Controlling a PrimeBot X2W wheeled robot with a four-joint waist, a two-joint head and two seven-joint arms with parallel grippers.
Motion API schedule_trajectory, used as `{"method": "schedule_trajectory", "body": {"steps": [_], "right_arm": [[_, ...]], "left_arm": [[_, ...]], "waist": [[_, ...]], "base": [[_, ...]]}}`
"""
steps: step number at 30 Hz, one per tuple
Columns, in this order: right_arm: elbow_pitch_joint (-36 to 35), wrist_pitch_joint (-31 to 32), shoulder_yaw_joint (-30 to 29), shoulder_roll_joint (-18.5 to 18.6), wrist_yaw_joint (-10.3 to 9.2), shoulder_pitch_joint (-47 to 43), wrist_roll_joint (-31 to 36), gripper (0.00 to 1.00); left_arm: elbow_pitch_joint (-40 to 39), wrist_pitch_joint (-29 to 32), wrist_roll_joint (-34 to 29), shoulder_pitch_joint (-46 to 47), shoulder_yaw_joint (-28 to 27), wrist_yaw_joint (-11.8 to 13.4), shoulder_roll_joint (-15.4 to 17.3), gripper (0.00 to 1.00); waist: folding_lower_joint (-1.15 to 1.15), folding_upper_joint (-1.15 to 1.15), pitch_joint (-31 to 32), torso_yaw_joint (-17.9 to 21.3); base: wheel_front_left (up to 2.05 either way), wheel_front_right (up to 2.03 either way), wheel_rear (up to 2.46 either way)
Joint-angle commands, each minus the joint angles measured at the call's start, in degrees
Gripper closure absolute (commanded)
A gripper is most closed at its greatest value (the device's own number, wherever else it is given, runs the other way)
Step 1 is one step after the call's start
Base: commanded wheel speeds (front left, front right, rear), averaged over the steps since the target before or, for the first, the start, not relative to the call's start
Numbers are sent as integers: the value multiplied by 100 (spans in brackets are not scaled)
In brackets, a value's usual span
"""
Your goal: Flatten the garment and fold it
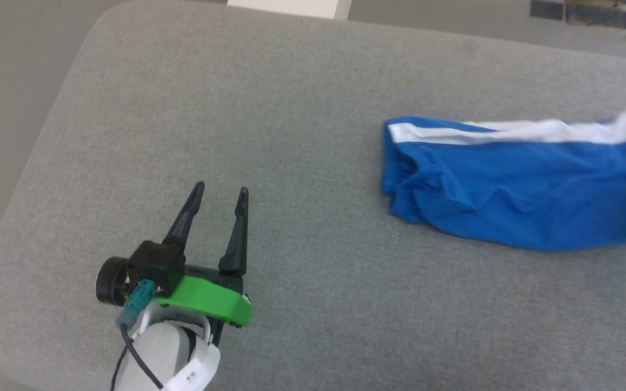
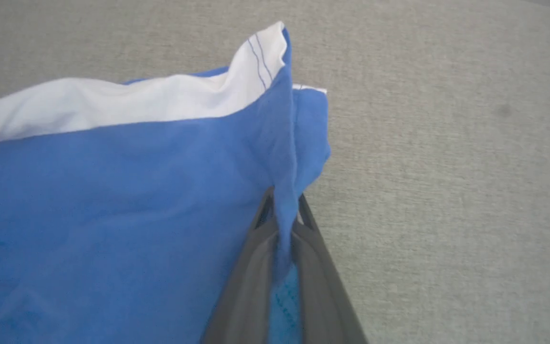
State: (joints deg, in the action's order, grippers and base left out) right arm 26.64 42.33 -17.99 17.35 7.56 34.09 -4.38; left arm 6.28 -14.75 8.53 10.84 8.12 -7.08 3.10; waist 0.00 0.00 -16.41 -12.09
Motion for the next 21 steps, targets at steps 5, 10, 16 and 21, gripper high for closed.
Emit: {"method": "schedule_trajectory", "body": {"steps": [5,10,16,21], "right_arm": [[-536,-94,-304,-9,-8,-487,441,100],[-1097,-207,-148,-67,-8,-607,658,100],[-2074,-5,858,-101,-8,-650,726,100],[-2420,202,1843,-89,-8,-573,687,100]], "left_arm": [[42,-25,-75,-147,-17,-38,-22,0],[34,-25,-83,-127,4,-39,-22,0],[-37,-25,-113,-56,-10,-36,-22,0],[-76,-25,-155,-44,-16,16,-22,0]], "waist": [[0,0,204,167],[0,0,229,190],[0,0,299,90],[0,0,314,13]], "base": [[0,0,0],[0,0,0],[0,0,0],[0,0,0]]}}
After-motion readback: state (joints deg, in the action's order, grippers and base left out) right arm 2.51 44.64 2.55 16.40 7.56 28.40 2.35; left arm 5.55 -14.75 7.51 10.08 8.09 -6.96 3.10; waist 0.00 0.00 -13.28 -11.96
